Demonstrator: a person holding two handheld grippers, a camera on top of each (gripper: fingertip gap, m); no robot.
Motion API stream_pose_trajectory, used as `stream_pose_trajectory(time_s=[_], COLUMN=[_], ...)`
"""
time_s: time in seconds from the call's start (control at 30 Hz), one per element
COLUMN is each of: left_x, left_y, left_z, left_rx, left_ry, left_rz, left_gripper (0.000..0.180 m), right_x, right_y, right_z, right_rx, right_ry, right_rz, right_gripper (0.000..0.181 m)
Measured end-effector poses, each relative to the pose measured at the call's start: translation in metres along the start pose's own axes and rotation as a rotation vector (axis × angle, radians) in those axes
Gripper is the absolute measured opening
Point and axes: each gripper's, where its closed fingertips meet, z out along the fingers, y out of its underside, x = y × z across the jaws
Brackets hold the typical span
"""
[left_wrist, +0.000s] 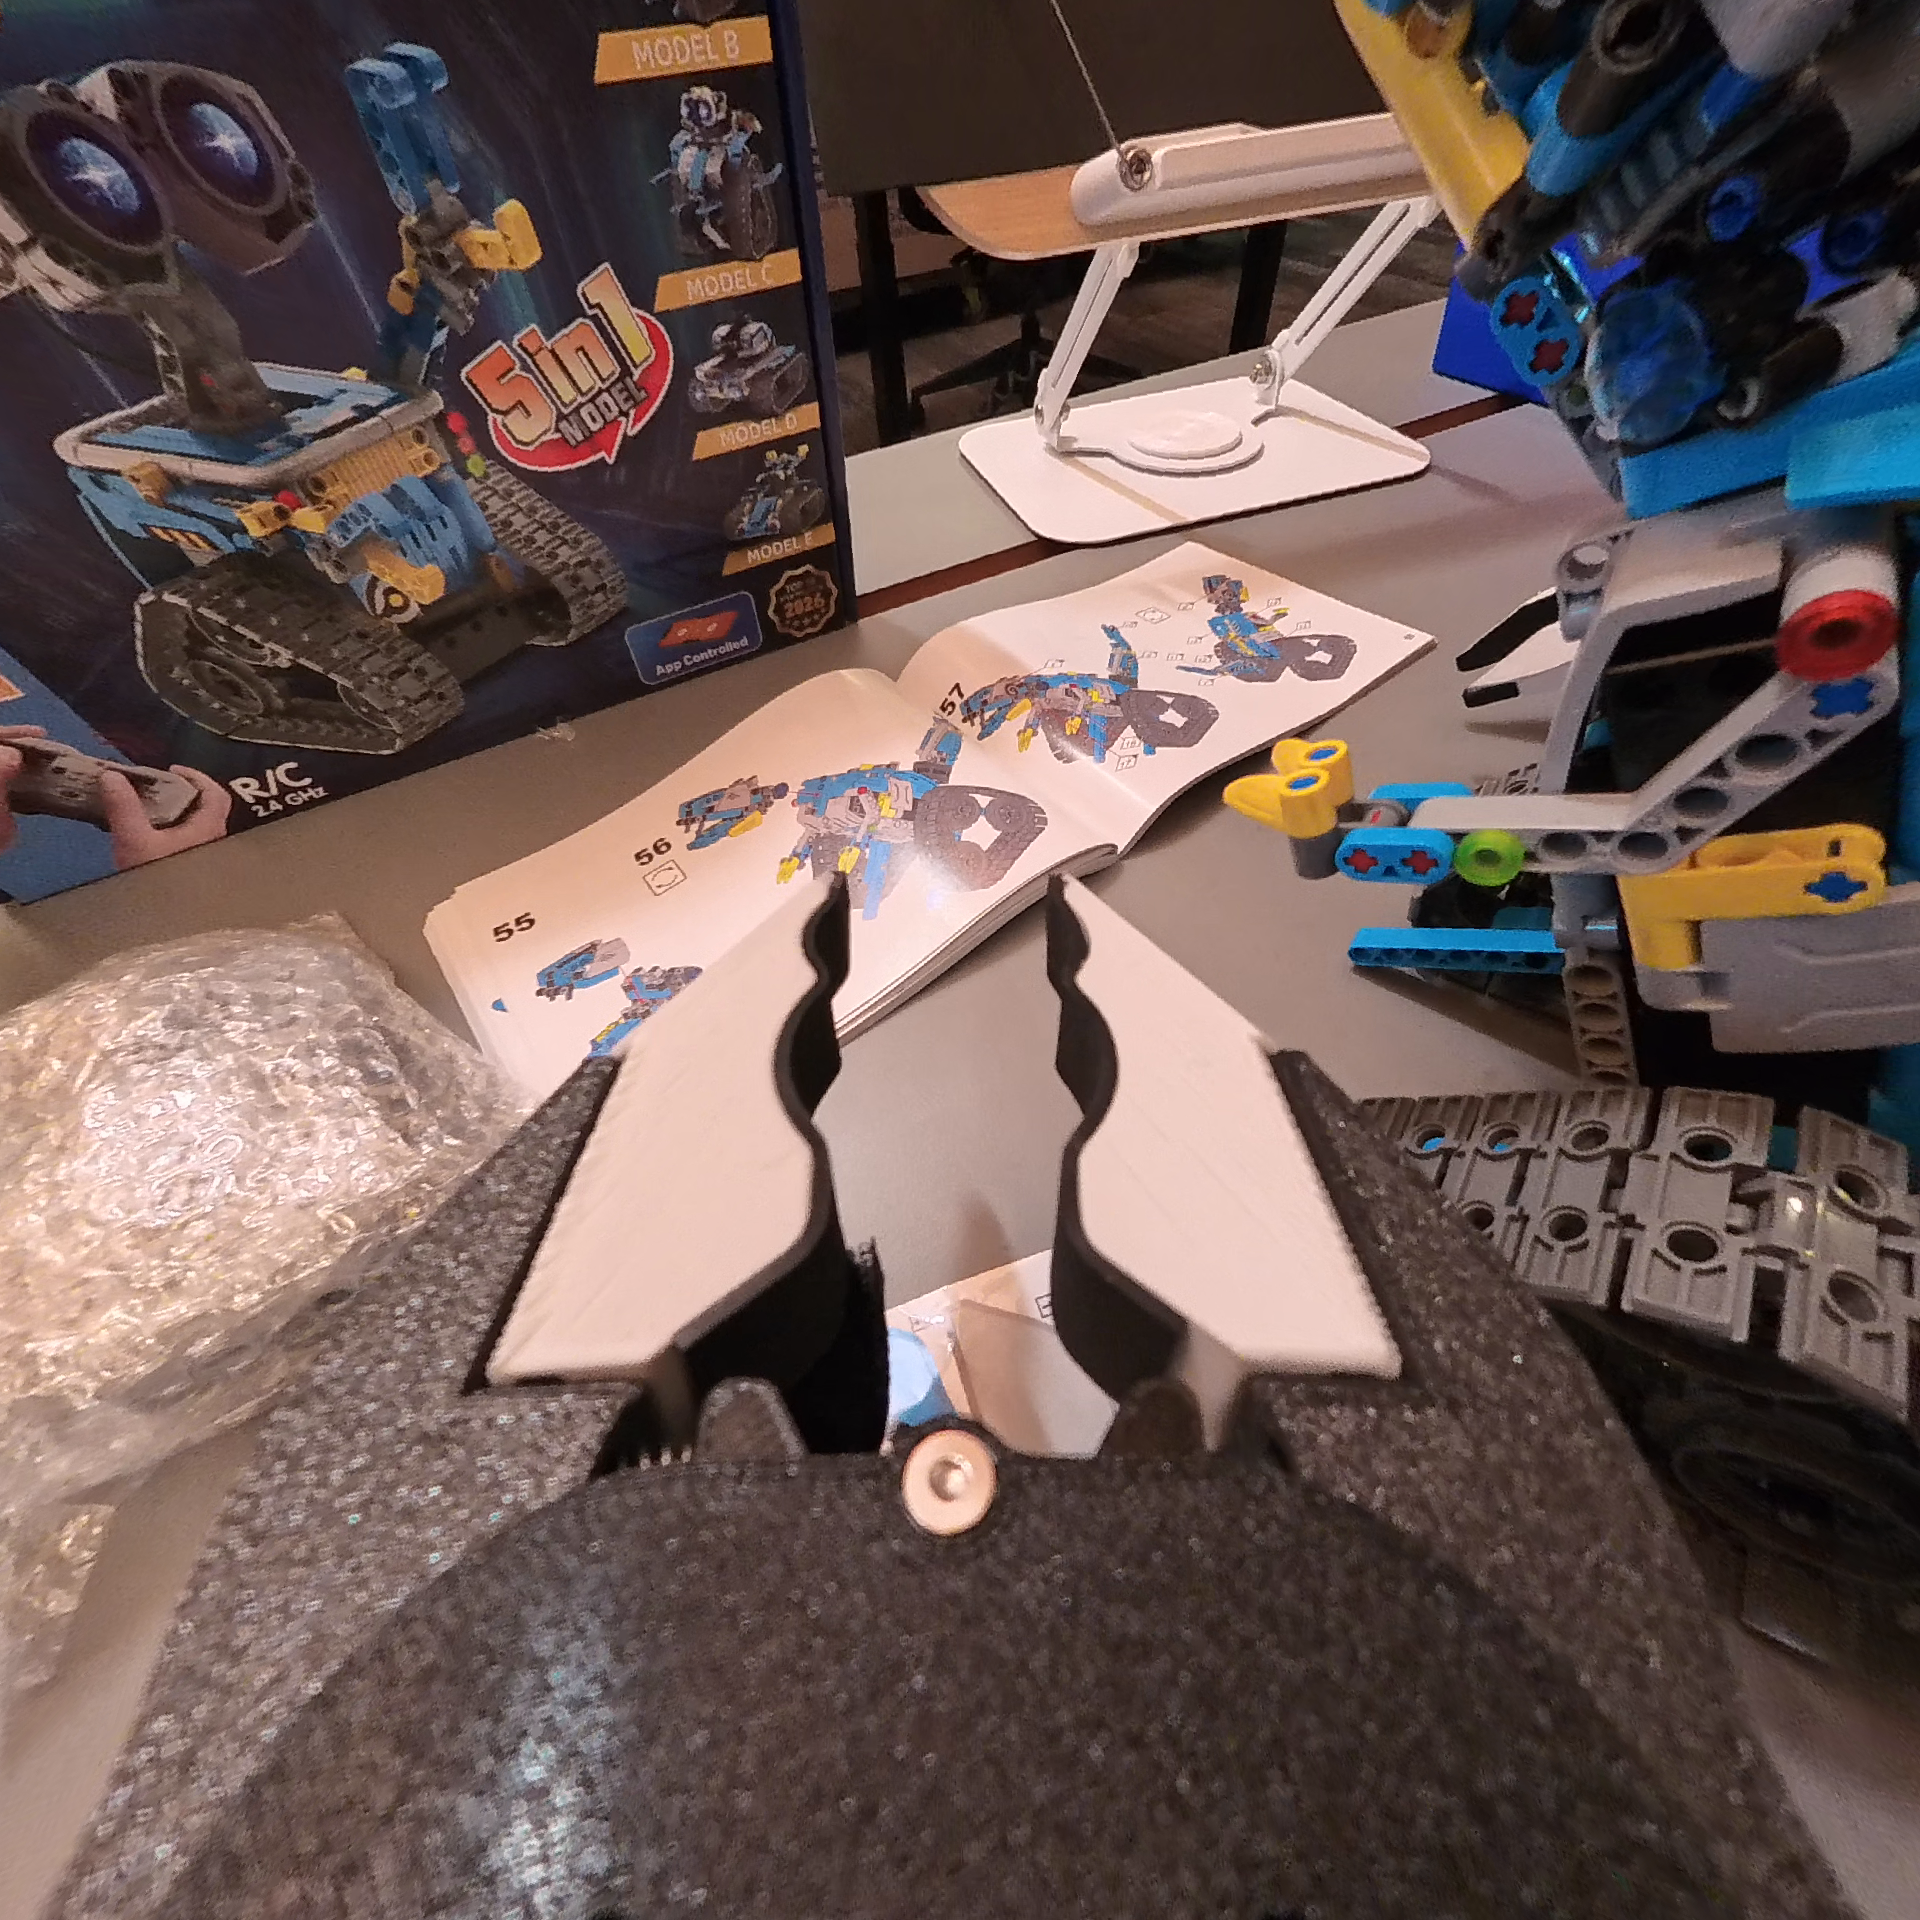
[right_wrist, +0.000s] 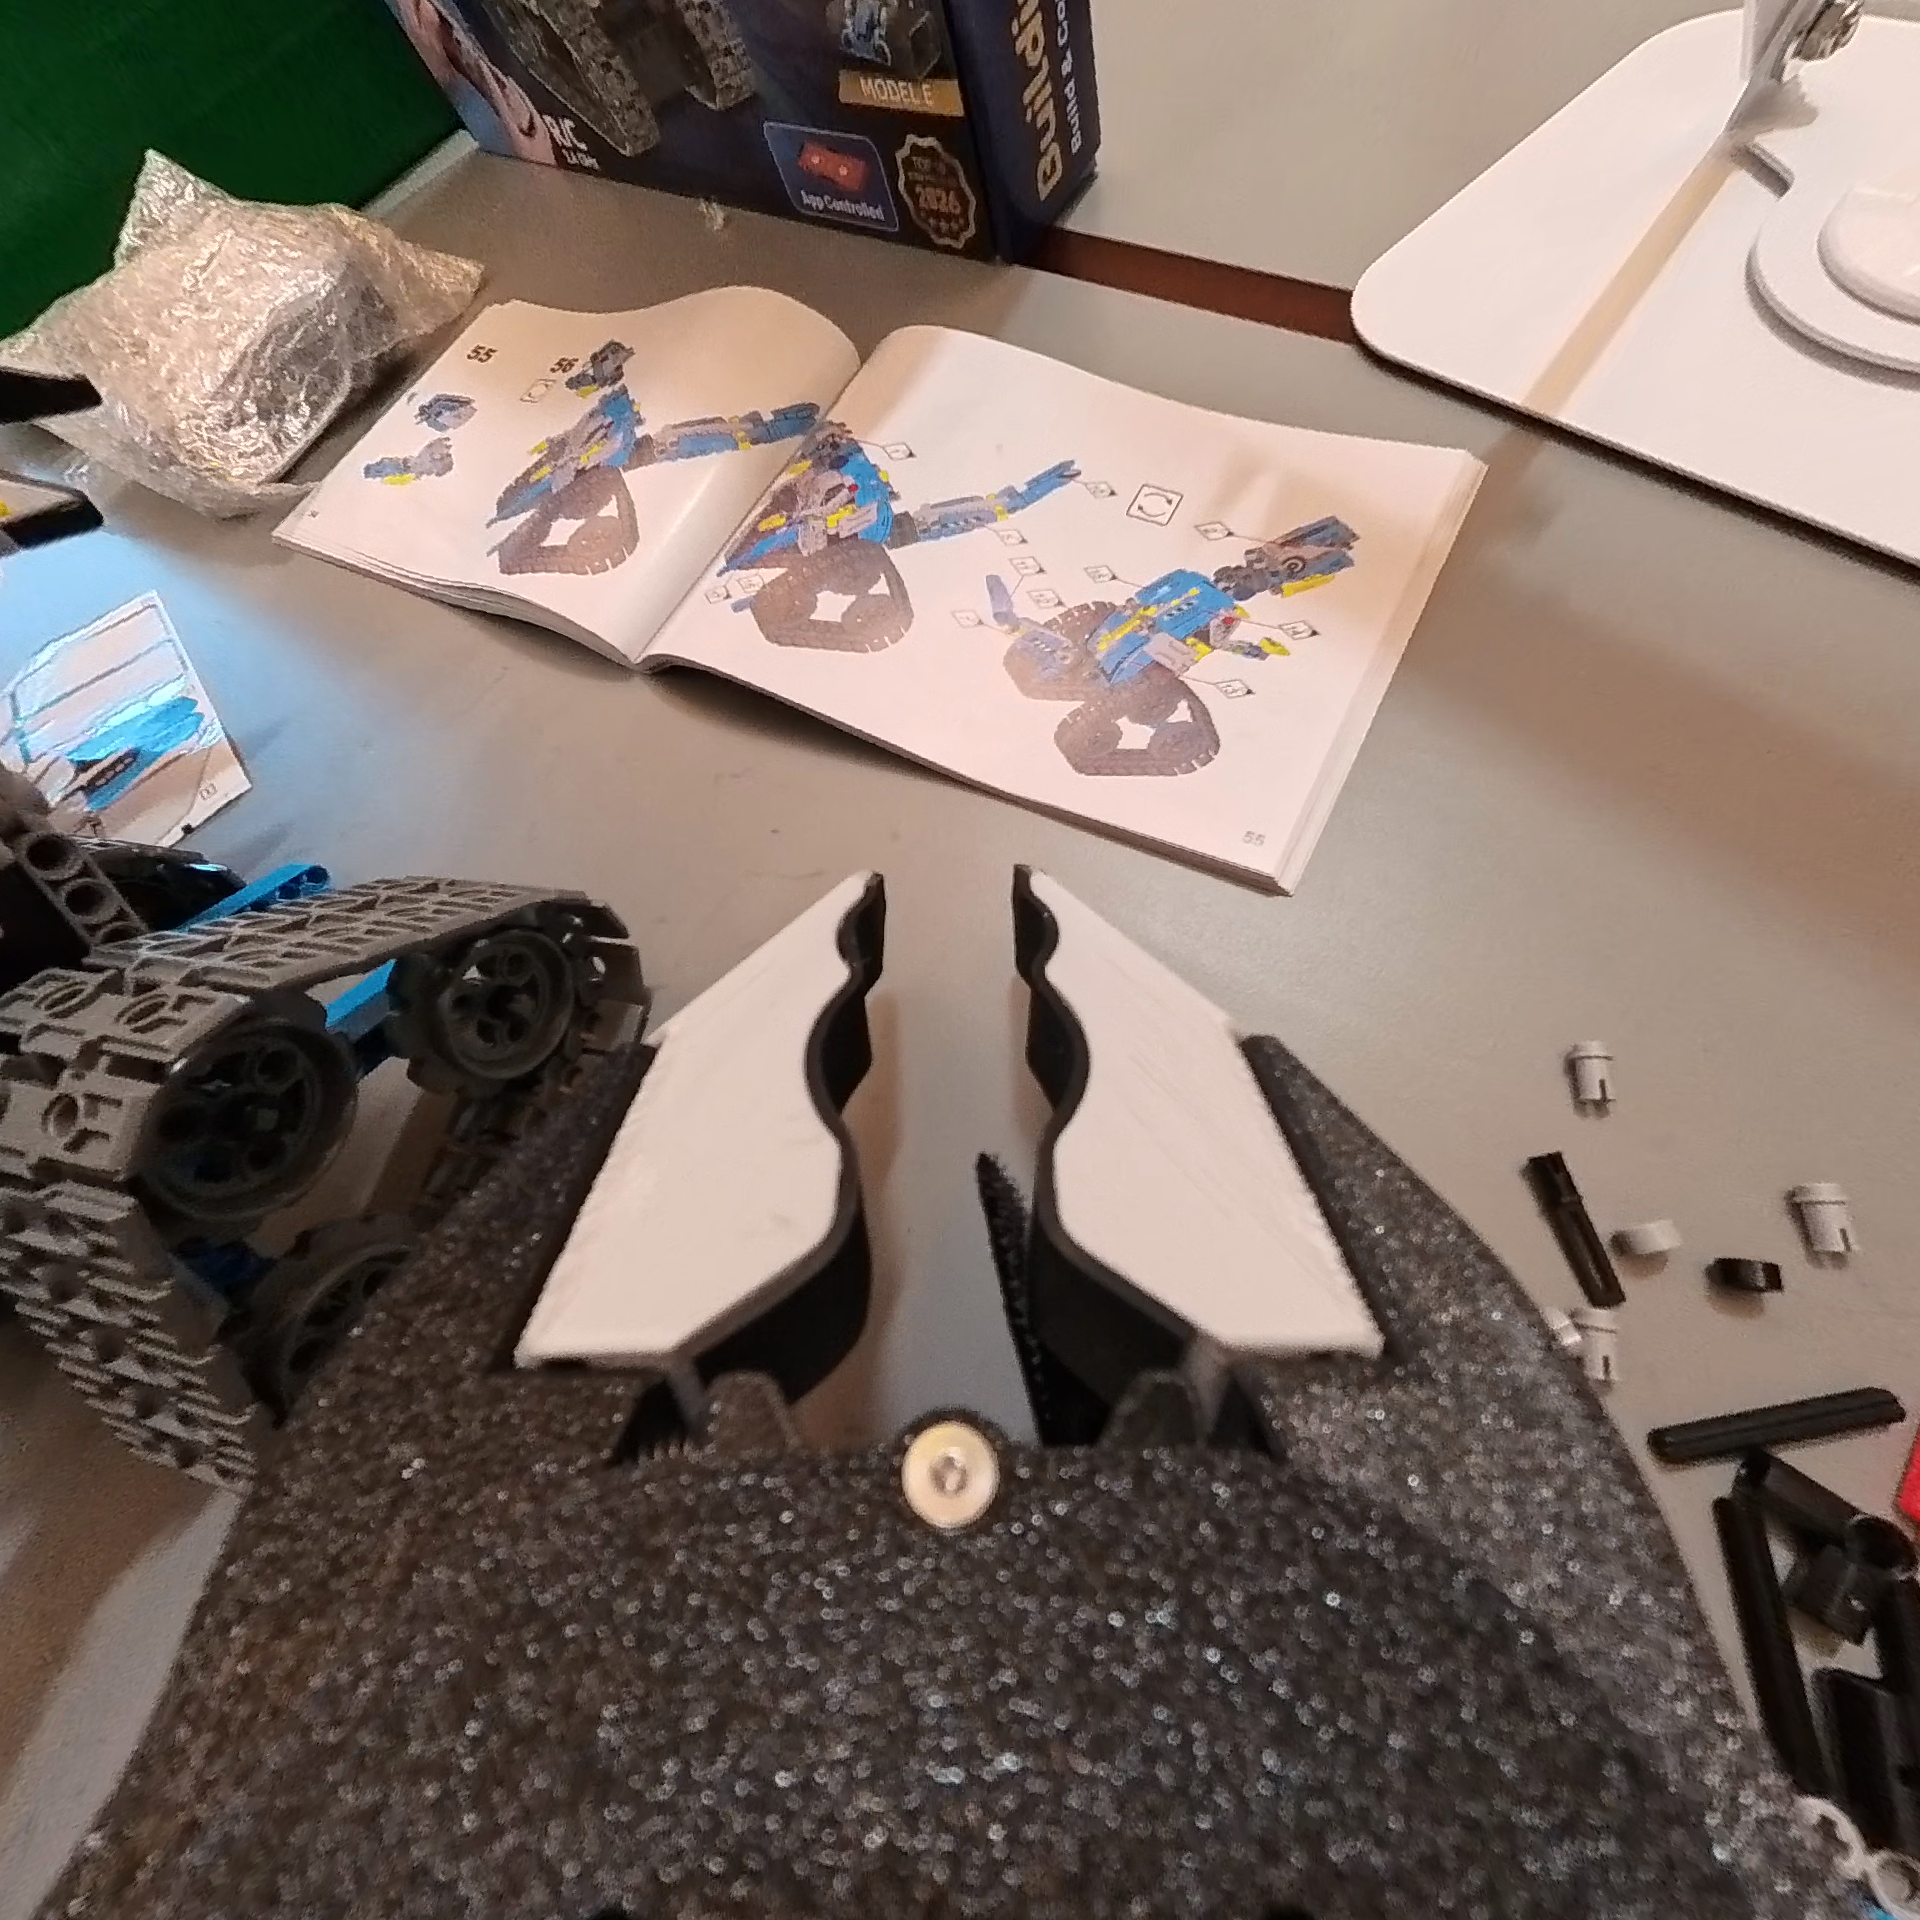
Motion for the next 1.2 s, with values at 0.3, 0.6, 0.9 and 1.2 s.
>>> stream_pose_trajectory(time_s=[0.3,0.6,0.9,1.2], left_x=[0.001,0.001,0.001,-0.067], left_y=[0.001,0.000,-0.004,-0.022], left_z=[0.001,0.001,-0.002,-0.055], left_rx=[-0.004,-0.004,0.012,-0.026], left_ry=[0.000,-0.002,-0.004,-0.093], left_rz=[0.011,0.016,0.010,-0.130], left_gripper=[0.036,0.036,0.036,0.037], right_x=[0.000,-0.001,0.000,-0.010], right_y=[0.000,0.001,0.000,-0.044], right_z=[0.000,0.000,0.000,-0.034], right_rx=[-0.002,-0.007,0.003,0.172], right_ry=[-0.003,-0.005,0.009,0.008], right_rz=[0.002,0.000,-0.005,-0.046], right_gripper=[0.023,0.024,0.023,0.024])
